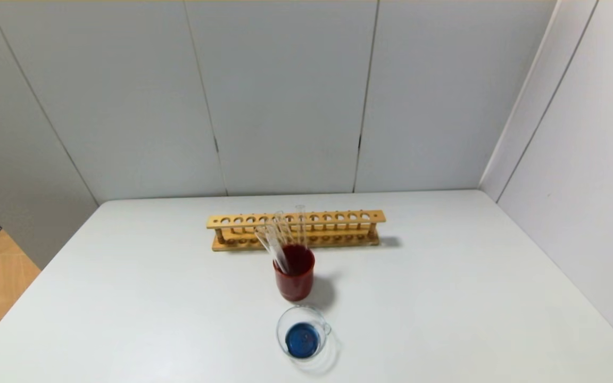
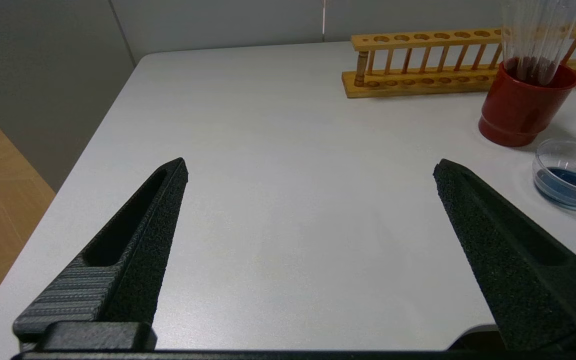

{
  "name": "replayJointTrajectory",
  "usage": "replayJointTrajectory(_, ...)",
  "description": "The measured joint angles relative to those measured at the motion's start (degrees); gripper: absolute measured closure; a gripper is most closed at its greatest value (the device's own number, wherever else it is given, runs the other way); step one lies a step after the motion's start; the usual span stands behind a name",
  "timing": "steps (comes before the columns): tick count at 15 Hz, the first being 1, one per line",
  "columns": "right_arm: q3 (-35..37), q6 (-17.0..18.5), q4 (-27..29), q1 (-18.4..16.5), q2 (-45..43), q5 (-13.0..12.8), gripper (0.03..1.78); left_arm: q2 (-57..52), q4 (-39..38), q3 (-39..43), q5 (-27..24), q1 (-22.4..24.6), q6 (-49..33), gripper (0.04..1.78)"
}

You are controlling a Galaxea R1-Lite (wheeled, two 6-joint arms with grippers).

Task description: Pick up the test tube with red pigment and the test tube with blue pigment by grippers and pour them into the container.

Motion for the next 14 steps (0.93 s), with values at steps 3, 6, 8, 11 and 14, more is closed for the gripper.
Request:
replayJointTrajectory(3, 7.4, 0.1, -1.1, 0.0, -0.1, 2.7, 0.07, 0.0, 0.0, 0.0, 0.0, 0.0, 0.0, 0.08)
replayJointTrajectory(6, 9.7, -0.8, 0.9, 0.0, -0.2, 9.0, 0.07, 0.0, 0.0, 0.0, 0.0, 0.0, 0.0, 0.08)
replayJointTrajectory(8, 9.3, -4.8, 7.4, 0.0, -0.2, 10.4, 0.07, 0.0, 0.0, 0.0, 0.0, 0.0, 0.0, 0.08)
replayJointTrajectory(11, 9.0, -6.8, 8.6, 0.0, -0.2, 11.0, 0.07, 0.0, 0.0, 0.0, 0.0, 0.0, 0.0, 0.08)
replayJointTrajectory(14, 9.4, -6.4, 7.3, 0.0, -0.2, 10.9, 0.07, 0.0, 0.0, 0.0, 0.0, 0.0, 0.0, 0.08)
